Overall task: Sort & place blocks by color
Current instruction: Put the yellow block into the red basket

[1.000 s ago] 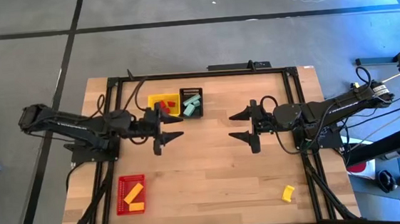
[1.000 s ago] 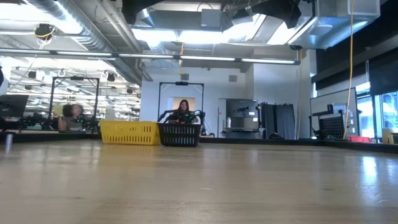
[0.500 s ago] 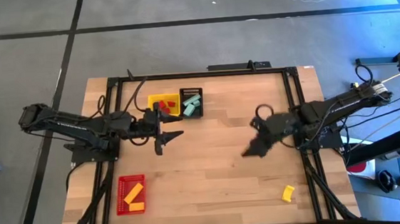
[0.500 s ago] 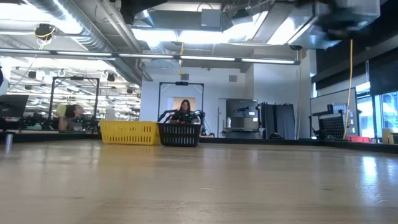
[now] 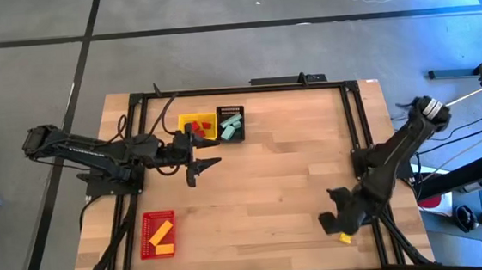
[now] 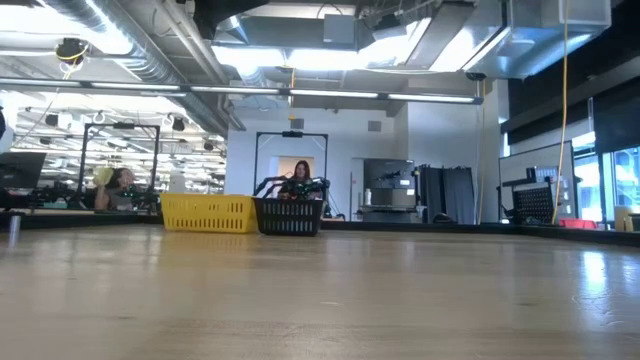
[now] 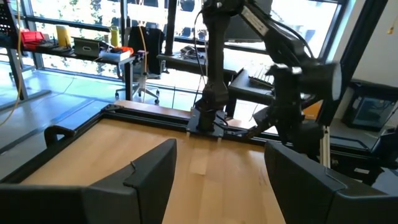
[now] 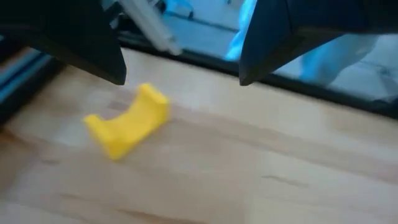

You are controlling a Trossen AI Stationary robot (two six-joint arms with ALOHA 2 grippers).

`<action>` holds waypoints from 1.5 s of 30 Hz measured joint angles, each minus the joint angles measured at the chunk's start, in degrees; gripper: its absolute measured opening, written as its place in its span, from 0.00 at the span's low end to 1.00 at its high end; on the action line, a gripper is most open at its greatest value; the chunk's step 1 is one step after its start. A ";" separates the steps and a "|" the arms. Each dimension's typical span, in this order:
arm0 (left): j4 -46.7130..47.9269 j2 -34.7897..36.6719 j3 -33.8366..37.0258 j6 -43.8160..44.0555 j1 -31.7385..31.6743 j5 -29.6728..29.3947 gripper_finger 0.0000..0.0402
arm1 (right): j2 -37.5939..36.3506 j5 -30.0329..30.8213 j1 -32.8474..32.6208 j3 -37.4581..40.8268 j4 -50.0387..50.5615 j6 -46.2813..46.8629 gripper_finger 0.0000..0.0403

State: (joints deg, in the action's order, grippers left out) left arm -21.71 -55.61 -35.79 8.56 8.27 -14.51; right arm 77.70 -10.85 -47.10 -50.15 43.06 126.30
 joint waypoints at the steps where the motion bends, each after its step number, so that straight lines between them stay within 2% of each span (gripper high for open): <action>1: 0.02 0.00 0.00 0.00 0.00 -0.01 0.59 | 1.39 -0.11 -1.23 0.00 0.53 1.09 0.78; 5: 0.01 0.00 0.00 0.00 0.00 -0.01 0.59 | 5.99 -1.86 -4.05 0.00 2.39 1.58 0.78; 13: -0.05 0.00 0.00 0.00 0.00 -1.58 0.59 | 8.03 0.48 -4.95 -0.02 -4.33 -18.61 0.78; 20: -0.05 0.00 -0.02 0.13 0.00 -1.59 0.59 | 10.76 -1.75 -7.30 -0.02 -9.68 -25.85 0.78; 27: -0.05 0.00 -0.02 0.31 -1.20 -1.54 0.59 | 16.32 -1.86 -9.37 -0.02 -12.38 -26.03 0.78; 31: -0.46 0.00 -0.04 0.37 -1.67 -1.52 0.59 | 17.01 -1.90 -9.37 -0.13 -12.44 -25.91 0.75; 38: -0.81 0.00 -0.04 0.53 -1.66 -1.52 0.59 | 16.93 -0.81 -9.31 -5.15 -3.24 -26.07 0.66; 42: -0.77 0.00 -0.04 1.80 -1.66 -1.52 0.59 | 16.96 2.83 -9.31 -6.49 -3.33 -26.05 0.64; 45: -0.75 0.00 -0.04 1.81 -1.66 -1.52 0.59 | 18.47 3.26 -9.26 -6.49 -2.55 -26.05 0.64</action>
State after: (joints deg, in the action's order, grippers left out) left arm -22.46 -55.61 -35.83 10.37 6.61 -16.03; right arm 96.17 -7.59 -56.36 -56.64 40.51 100.25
